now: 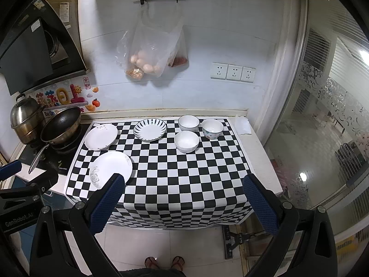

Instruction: Organize plates and bowls

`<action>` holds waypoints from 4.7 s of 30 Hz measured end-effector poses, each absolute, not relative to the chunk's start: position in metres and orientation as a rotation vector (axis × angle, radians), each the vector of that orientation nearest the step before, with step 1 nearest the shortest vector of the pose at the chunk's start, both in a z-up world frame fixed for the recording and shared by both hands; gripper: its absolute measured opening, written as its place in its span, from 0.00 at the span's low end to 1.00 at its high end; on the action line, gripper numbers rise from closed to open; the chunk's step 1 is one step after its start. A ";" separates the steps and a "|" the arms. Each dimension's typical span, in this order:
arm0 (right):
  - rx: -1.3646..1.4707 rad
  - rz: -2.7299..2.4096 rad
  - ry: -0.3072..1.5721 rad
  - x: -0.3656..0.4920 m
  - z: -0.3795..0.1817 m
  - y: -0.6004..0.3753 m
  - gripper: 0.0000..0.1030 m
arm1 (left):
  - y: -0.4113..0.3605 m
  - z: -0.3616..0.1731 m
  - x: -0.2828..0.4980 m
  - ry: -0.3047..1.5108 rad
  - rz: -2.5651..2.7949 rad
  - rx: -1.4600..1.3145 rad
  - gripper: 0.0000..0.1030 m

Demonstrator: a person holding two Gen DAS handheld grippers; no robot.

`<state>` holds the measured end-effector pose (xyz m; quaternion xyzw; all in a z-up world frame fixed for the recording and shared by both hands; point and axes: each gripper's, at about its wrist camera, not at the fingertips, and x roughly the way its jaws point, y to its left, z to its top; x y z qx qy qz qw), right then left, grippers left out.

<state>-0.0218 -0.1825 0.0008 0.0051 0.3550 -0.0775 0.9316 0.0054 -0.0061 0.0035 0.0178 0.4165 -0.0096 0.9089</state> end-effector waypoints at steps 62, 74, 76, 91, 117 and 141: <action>-0.009 -0.175 0.717 -0.008 0.006 -0.178 1.00 | 0.013 0.007 0.008 0.838 -0.016 0.031 1.00; 0.078 -0.124 0.747 0.020 -0.014 -0.175 1.00 | 0.033 -0.019 0.041 0.879 -0.020 0.008 1.00; 0.122 -0.091 0.783 0.036 -0.032 -0.174 1.00 | 0.049 -0.041 0.061 0.923 0.004 0.003 1.00; 0.287 0.084 1.229 0.233 -0.278 -0.121 1.00 | 0.155 -0.241 0.199 1.351 0.053 -0.222 1.00; 0.389 0.352 1.599 0.386 -0.419 -0.066 0.22 | 0.179 -0.364 0.314 1.590 0.012 -0.309 0.35; 0.315 0.329 1.452 0.370 -0.371 -0.148 0.16 | 0.087 -0.311 0.313 1.478 -0.088 -0.197 0.35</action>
